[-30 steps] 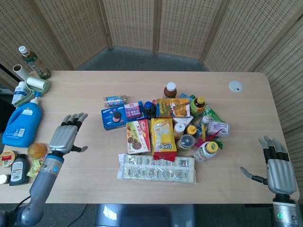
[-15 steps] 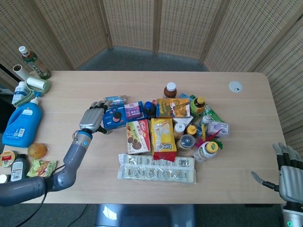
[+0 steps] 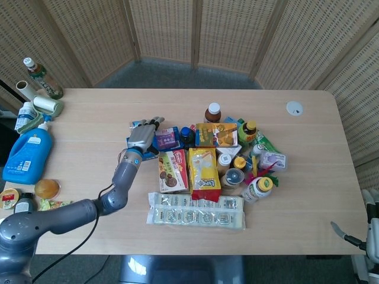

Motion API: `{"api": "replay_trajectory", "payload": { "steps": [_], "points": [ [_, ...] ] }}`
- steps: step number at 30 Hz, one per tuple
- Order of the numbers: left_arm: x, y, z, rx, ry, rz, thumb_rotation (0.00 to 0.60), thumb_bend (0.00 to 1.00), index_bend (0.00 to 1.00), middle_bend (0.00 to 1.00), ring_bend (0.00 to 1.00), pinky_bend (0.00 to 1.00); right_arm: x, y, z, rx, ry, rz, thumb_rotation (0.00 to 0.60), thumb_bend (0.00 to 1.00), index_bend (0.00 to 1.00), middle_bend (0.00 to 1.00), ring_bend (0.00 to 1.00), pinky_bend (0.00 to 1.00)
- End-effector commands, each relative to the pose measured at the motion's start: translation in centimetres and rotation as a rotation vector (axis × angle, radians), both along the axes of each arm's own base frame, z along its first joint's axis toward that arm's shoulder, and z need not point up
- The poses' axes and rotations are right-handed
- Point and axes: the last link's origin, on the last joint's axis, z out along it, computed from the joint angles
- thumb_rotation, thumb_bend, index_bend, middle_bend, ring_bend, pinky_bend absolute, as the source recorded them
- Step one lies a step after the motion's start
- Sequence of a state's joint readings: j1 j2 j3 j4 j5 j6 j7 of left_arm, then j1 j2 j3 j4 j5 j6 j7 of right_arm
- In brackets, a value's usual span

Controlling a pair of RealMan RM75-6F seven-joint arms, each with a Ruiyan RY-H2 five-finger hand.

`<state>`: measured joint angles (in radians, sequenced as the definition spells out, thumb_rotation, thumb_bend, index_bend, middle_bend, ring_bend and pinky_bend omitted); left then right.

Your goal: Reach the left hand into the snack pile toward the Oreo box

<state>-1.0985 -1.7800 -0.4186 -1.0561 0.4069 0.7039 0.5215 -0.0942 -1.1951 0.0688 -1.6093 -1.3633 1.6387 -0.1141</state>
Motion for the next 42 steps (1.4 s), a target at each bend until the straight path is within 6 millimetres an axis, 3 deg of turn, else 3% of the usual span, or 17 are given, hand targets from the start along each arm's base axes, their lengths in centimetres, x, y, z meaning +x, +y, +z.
{"api": "replay_trajectory", "payload": {
  "steps": [1, 7, 15, 21, 26, 32, 42],
  "points": [
    [1.8, 0.3, -2.0, -0.047, -0.050, 0.016, 0.600, 0.19, 0.12, 0.07, 0.20, 0.00, -0.4, 0.4, 0.2, -0.008, -0.002, -0.018, 0.345, 0.15, 0.00, 0.00, 0.00, 0.00],
    [2.4, 0.8, -3.4, -0.068, -0.060, 0.038, 0.600, 0.22, 0.16, 0.12, 0.26, 0.01, -1.0, 1.2, 0.5, -0.023, -0.008, -0.048, 0.342, 0.15, 0.00, 0.00, 0.00, 0.00],
    [1.8, 1.7, -3.1, -0.030, -0.072, 0.083, 0.600, 0.29, 0.26, 0.19, 0.39, 0.15, -1.4, 1.7, 0.8, -0.028, -0.011, -0.071, 0.345, 0.15, 0.00, 0.00, 0.00, 0.00],
    [0.9, 2.2, -2.1, 0.023, -0.080, 0.113, 0.600, 0.34, 0.46, 0.44, 0.65, 0.44, -1.3, 1.4, 0.7, -0.026, -0.015, -0.066, 0.345, 0.15, 0.00, 0.00, 0.00, 0.00],
    [0.5, 2.3, -1.3, 0.044, -0.106, 0.134, 0.600, 0.36, 0.54, 0.51, 0.71, 0.53, -1.1, 1.3, 0.6, -0.025, -0.017, -0.059, 0.340, 0.15, 0.00, 0.00, 0.00, 0.00],
    [0.3, 2.5, 1.2, 0.074, -0.203, 0.161, 0.600, 0.36, 0.55, 0.51, 0.72, 0.54, -1.0, 1.0, 0.6, -0.022, -0.023, -0.048, 0.345, 0.15, 0.00, 0.00, 0.00, 0.00],
    [0.6, -0.1, 8.9, 0.092, -0.383, 0.135, 0.600, 0.35, 0.54, 0.51, 0.72, 0.54, -0.5, -0.6, -0.9, 0.017, -0.057, 0.008, 0.337, 0.15, 0.00, 0.00, 0.00, 0.00]
  ]
}}
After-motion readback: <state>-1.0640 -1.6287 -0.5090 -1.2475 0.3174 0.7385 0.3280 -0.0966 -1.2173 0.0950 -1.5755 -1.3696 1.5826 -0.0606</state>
